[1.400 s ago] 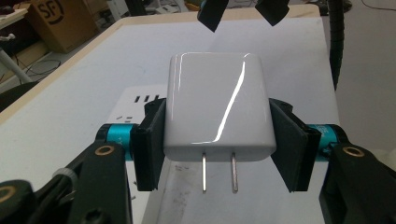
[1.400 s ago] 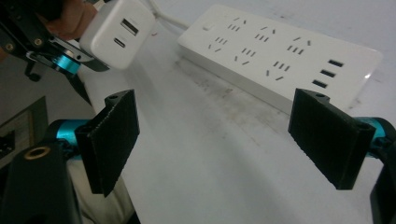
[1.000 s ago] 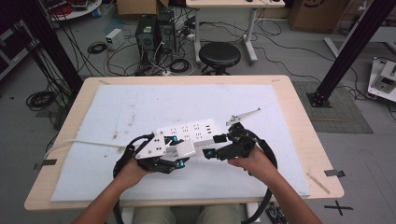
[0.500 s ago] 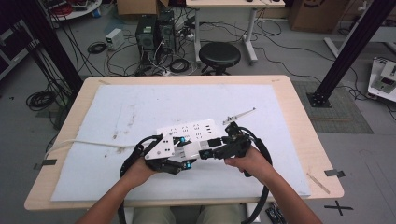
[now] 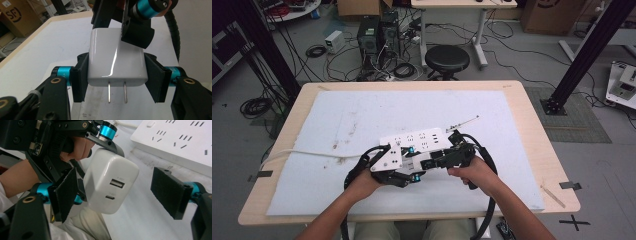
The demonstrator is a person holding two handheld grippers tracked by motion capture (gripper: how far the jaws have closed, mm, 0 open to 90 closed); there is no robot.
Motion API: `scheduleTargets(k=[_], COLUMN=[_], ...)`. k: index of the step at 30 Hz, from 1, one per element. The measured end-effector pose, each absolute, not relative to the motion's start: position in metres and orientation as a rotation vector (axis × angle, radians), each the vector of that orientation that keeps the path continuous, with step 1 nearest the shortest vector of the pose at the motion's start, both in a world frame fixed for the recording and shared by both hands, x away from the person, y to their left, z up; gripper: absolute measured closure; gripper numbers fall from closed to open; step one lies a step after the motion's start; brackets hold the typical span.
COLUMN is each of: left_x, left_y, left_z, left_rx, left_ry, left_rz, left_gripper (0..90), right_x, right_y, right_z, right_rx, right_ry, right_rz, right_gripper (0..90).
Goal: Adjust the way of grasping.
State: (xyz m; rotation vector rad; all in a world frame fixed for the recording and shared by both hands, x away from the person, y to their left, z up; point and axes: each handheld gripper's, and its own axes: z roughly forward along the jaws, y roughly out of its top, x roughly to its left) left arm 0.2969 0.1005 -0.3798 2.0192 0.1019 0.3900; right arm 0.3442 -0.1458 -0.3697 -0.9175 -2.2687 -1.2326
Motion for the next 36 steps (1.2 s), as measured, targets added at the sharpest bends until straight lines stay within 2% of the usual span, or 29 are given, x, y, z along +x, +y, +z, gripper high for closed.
scheduleTargets(k=[4, 15, 23, 25, 26, 27, 28, 30, 36], left_x=[0.297, 0.295, 0.296, 0.298, 0.298, 0.299, 0.3, 0.302, 0.305], left_y=[0.101, 0.098, 0.095, 0.095, 0.095, 0.096, 0.098, 0.103, 0.121], left_z=[-0.379, -0.38, -0.384, -0.386, -0.386, -0.386, -0.387, -0.388, -0.391], left_rx=[2.017, 2.028, 2.066, 2.063, 2.063, 2.058, 2.05, 2.045, 2.018], left_ry=[0.099, 0.052, 0.05, 0.083, 0.083, 0.128, 0.155, 0.186, 0.294], left_rz=[0.392, 0.399, 0.386, 0.358, 0.358, 0.348, 0.336, 0.329, 0.324], left_gripper=[42.5, 42.6, 41.7, 38.9, 32.7, 32.7, 26.4, 23.3, 23.0], right_x=[0.345, 0.351, 0.354, 0.353, 0.353, 0.353, 0.353, 0.353, 0.354], right_y=[-0.145, -0.144, -0.147, -0.147, -0.147, -0.148, -0.151, -0.156, -0.174], right_z=[-0.371, -0.382, -0.388, -0.386, -0.386, -0.386, -0.386, -0.385, -0.378], right_rx=[-0.91, -0.851, -0.901, -0.894, -0.894, -0.896, -0.902, -0.914, -0.949], right_ry=[-2.241, -2.098, -2.032, -2.062, -2.062, -2.075, -2.088, -2.091, -2.176], right_rz=[-1.22, -1.21, -1.156, -1.166, -1.166, -1.17, -1.178, -1.189, -1.258], right_gripper=[28.6, 49.8, 59.1, 61.7, 61.7, 62.2, 62.7, 63.0, 63.3])
